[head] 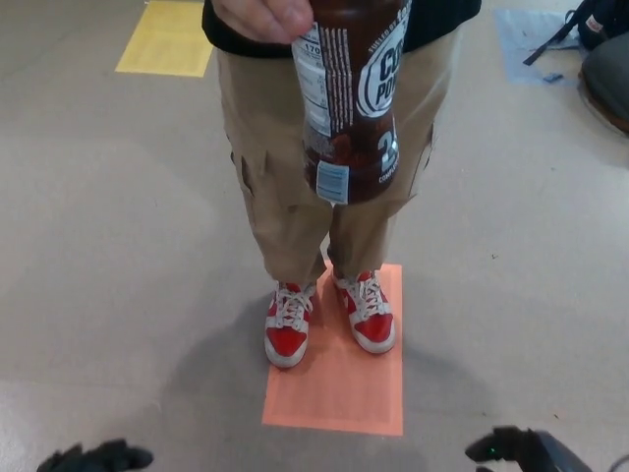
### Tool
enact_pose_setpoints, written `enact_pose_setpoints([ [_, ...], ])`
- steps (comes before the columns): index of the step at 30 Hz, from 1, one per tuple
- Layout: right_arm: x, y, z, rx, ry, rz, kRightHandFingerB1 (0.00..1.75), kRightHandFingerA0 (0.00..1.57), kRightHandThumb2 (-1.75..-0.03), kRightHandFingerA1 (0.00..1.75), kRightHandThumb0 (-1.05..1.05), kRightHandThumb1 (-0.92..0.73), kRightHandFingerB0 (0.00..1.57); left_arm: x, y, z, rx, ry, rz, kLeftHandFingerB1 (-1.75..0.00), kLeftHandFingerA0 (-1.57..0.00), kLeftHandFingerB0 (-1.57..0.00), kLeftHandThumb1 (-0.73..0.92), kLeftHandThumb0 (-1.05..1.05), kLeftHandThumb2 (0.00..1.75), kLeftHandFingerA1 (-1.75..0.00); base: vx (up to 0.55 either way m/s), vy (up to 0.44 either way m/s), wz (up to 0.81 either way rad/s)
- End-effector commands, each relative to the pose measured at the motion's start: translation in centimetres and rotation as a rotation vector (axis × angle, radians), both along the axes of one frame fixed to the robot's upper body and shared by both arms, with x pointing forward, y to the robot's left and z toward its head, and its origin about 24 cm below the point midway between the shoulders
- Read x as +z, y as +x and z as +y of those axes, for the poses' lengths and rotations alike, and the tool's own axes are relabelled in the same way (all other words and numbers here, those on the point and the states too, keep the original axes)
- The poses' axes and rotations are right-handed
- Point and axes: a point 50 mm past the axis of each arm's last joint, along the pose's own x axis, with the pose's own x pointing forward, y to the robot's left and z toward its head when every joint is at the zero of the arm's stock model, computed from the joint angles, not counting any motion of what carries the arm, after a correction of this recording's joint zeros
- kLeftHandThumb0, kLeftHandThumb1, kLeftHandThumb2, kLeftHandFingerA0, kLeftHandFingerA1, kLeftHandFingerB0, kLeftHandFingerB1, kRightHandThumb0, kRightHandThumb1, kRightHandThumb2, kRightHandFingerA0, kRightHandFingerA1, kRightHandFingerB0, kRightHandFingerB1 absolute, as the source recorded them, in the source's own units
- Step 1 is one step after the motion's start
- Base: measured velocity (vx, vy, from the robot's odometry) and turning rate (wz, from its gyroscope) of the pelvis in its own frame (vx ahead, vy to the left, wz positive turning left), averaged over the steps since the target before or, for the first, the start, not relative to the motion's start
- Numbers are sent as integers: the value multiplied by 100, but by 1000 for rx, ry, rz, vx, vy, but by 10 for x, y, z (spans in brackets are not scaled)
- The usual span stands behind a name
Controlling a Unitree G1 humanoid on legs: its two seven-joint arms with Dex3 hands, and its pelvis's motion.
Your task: The robot recieved a bottle of protein shake from a person using its left hand and then shake the protein up and down 2 two times and hand it back to the person
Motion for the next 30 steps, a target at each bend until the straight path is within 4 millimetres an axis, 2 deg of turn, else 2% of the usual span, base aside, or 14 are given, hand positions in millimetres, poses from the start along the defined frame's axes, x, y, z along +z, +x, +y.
enact_pose_setpoints([
  [1, 12, 7, 5, 107, -93, -237, 43, 78, -73, 55, -46, -78, 68, 37, 18, -9, -172, -47, -332, -36, -68, -49, 77, -32, 64, -41, 0, 0, 0],
  [5, 14, 7, 5, 126, -120, -269, 44, 77, -74, 60, -47, -80, 65, 79, 39, -23, -228, -234, -476, -34, -70, -41, 77, -30, 63, -44, 0, 0, 0],
  [9, 15, 9, 2, 109, -109, -276, 43, 76, -72, 59, -47, -80, 65, 116, 53, -34, -337, -304, -540, -34, -67, -40, 77, -26, 62, -45, 0, 0, 0],
  [12, 16, 10, 0, 110, -123, -283, 44, 79, -72, 61, -47, -80, 67, 140, 59, -44, -383, -335, -537, -32, -61, -36, 69, -37, 61, -42, 0, 0, 0],
  [15, 15, 10, -2, 94, -100, -250, 42, 76, -69, 61, -49, -81, 64, 162, 61, -54, -440, -380, -482, -29, -46, -25, 64, -49, 59, -37, 0, 0, 0],
  [16, 15, 9, -2, 101, -105, -251, 41, 79, -68, 59, -48, -80, 66, 176, 63, -58, -486, -433, -432, -37, -27, -11, 51, -64, 77, -44, 0, 0, 0],
  [18, 16, 10, -3, 113, -115, -260, 41, 81, -69, 59, -47, -79, 65, 186, 65, -62, -520, -488, -392, -36, -20, -8, 48, -66, 77, -42, 0, 0, 0],
  [19, 16, 12, -3, 117, -122, -264, 41, 83, -69, 62, -48, -78, 64, 203, 70, -67, -568, -584, -339, -30, -10, -6, 45, -70, 75, -39, 0, 0, 0],
  [22, 17, 12, -3, 113, -121, -268, 41, 82, -67, 60, -46, -78, 66, 219, 74, -71, -603, -645, -306, -20, -6, -7, 42, -68, 77, -32, 0, 0, 0],
  [23, 18, 14, -3, 108, -117, -269, 40, 81, -67, 59, -47, -78, 66, 225, 77, -72, -611, -663, -297, -25, -4, -2, 50, -70, 56, -28, 0, 0, 0],
  [24, 19, 16, -3, 102, -112, -268, 40, 81, -67, 59, -47, -78, 66, 231, 80, -72, -619, -680, -288, -25, -4, -2, 50, -70, 56, -28, 0, 0, 0],
  [25, 19, 15, -4, 94, -98, -269, 41, 81, -67, 59, -47, -76, 67, 237, 83, -73, -623, -724, -273, -17, 0, 0, 38, -65, 81, -21, 0, 0, 0],
  [29, 19, 15, -3, 96, -88, -267, 42, 81, -67, 62, -47, -77, 67, 250, 86, -72, -624, -816, -226, -14, 0, 0, 38, -65, 80, -14, 0, 0, 0],
  [30, 19, 16, -3, 106, -97, -264, 43, 81, -68, 63, -48, -79, 66, 254, 88, -71, -616, -852, -217, -10, 0, 0, 48, -73, 56, -12, 0, 0, 0],
])
